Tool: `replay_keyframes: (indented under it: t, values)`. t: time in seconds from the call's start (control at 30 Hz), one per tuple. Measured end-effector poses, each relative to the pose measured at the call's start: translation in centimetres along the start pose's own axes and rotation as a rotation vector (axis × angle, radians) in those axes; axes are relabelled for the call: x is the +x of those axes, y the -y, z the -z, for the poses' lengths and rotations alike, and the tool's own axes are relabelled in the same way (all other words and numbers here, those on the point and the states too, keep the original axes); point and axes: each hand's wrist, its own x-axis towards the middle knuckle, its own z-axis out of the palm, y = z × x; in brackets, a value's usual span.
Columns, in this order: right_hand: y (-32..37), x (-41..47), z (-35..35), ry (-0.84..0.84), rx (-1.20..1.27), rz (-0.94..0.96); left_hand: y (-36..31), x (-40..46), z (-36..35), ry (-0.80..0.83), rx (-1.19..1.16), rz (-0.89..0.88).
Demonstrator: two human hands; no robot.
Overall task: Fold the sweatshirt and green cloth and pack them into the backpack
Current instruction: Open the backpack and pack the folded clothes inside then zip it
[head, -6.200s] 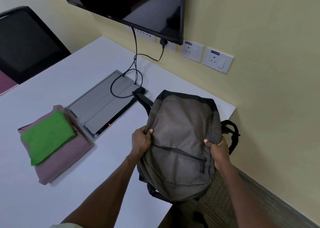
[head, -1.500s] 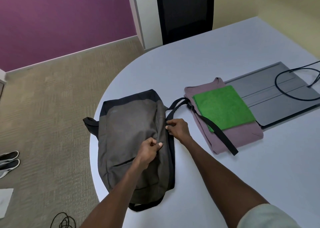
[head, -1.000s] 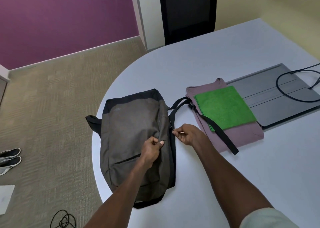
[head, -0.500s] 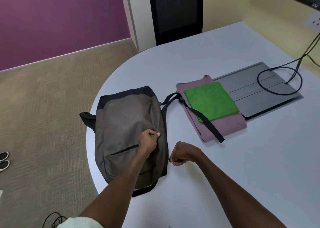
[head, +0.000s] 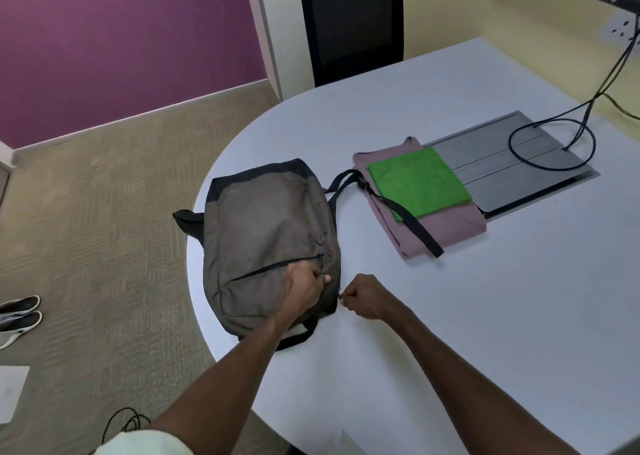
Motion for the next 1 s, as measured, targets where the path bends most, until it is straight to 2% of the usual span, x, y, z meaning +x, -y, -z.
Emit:
replay_keyframes:
  t: [0.2, 0.33, 0.43, 0.5, 0.57, 0.7, 0.77, 0.93, 1.0]
  values:
    - [3.4, -1.9, -0.6, 0.153, 0.083, 0.086, -2.2, 0.8, 2.3, -0.009, -0.005, -0.041]
    - [6.2, -2.1, -4.0, 0.166, -0.015, 0.168, -2.8, 1.0, 3.6, -0.049, -0.09, -0.031]
    - [7.4, -1.6, -5.4, 0.158, -0.002, 0.142, -2.2, -0.1, 3.6, -0.092, -0.266, -0.003]
    - [7.7, -1.4, -5.3, 0.155, 0.044, 0.076, -1.0, -1.6, 3.0, -0.123, -0.479, 0.05]
    - [7.6, -1.4, -5.2, 0.149, 0.062, 0.001, 1.2, -3.1, 2.0, -0.164, -0.591, 0.09]
    - [6.8, -1.3, -5.2, 0.043, 0.115, -0.104, 6.9, -6.6, -0.2, -0.298, -0.587, 0.162]
    - [6.9, -1.1, -5.1, 0.003, 0.08, -0.092, 8.6, -8.7, -1.0, -0.338, -0.55, 0.156]
    - [9.0, -1.1, -5.4, 0.104, -0.117, 0.063, 8.7, -11.2, -2.7, -0.34, -0.538, 0.002]
    - [9.2, -1.0, -5.7, 0.128, -0.183, 0.098, 7.9, -11.3, -3.2, -0.359, -0.529, 0.006]
